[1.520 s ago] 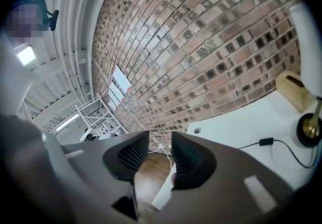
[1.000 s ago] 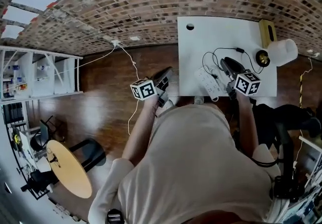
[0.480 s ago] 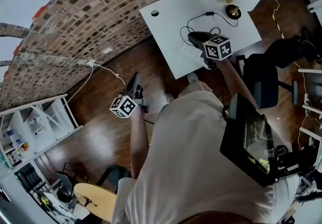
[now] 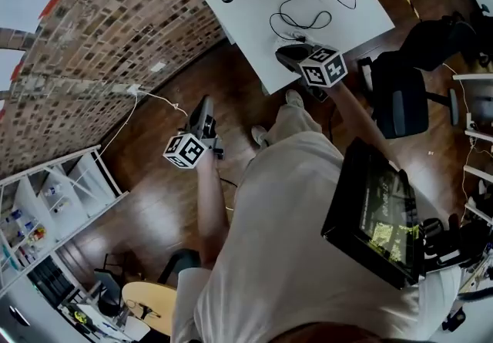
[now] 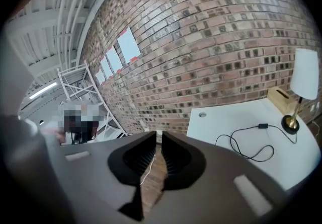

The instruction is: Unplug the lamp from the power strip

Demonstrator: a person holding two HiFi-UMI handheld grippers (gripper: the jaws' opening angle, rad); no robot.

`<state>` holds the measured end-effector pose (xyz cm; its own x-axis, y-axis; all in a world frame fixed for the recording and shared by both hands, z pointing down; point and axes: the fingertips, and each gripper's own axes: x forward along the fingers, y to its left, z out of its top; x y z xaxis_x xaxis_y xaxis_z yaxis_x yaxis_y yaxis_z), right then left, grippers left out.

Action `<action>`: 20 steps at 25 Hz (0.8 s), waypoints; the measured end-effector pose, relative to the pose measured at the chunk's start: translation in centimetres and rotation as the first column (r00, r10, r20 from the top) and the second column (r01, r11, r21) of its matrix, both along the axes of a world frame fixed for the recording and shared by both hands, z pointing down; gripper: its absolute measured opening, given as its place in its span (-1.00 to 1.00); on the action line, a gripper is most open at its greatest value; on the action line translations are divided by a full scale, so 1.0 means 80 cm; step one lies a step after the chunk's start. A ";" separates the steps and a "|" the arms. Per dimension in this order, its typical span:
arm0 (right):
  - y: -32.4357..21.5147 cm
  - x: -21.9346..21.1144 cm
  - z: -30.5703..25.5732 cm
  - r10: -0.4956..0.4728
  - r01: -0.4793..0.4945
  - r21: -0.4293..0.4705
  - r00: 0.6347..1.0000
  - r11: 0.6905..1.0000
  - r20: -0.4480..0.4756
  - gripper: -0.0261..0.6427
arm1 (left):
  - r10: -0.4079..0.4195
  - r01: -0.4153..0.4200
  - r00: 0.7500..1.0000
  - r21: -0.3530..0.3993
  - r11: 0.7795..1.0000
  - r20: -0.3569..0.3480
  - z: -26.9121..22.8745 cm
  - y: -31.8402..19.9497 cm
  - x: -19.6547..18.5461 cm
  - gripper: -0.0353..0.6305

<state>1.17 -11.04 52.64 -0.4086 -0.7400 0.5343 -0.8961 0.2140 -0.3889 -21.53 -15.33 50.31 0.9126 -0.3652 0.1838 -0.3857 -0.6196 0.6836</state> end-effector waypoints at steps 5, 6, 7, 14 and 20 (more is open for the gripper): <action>0.031 -0.007 0.007 -0.049 0.047 -0.032 0.998 0.998 -0.041 -0.82 | 0.076 -0.077 0.997 -0.022 0.997 -0.008 -0.003 0.049 0.013 -0.89; 0.033 -0.006 0.007 -0.058 0.056 -0.033 0.997 0.998 -0.049 -0.82 | 0.079 -0.079 0.997 -0.017 0.997 -0.003 -0.004 0.057 0.012 -0.89; 0.035 -0.004 0.008 -0.064 0.063 -0.032 0.997 0.998 -0.053 -0.82 | 0.077 -0.077 0.997 -0.015 0.997 -0.001 -0.003 0.065 0.009 -0.89; 0.051 0.023 -0.006 -0.105 0.105 0.005 0.993 0.994 -0.048 -0.82 | -0.013 0.013 1.000 -0.067 0.998 0.010 0.011 0.099 0.021 -0.89; 0.099 0.067 -0.019 -0.117 0.118 0.065 0.993 0.991 -0.021 -0.82 | -0.017 0.018 0.999 -0.008 1.000 0.033 -0.017 0.160 0.103 -0.89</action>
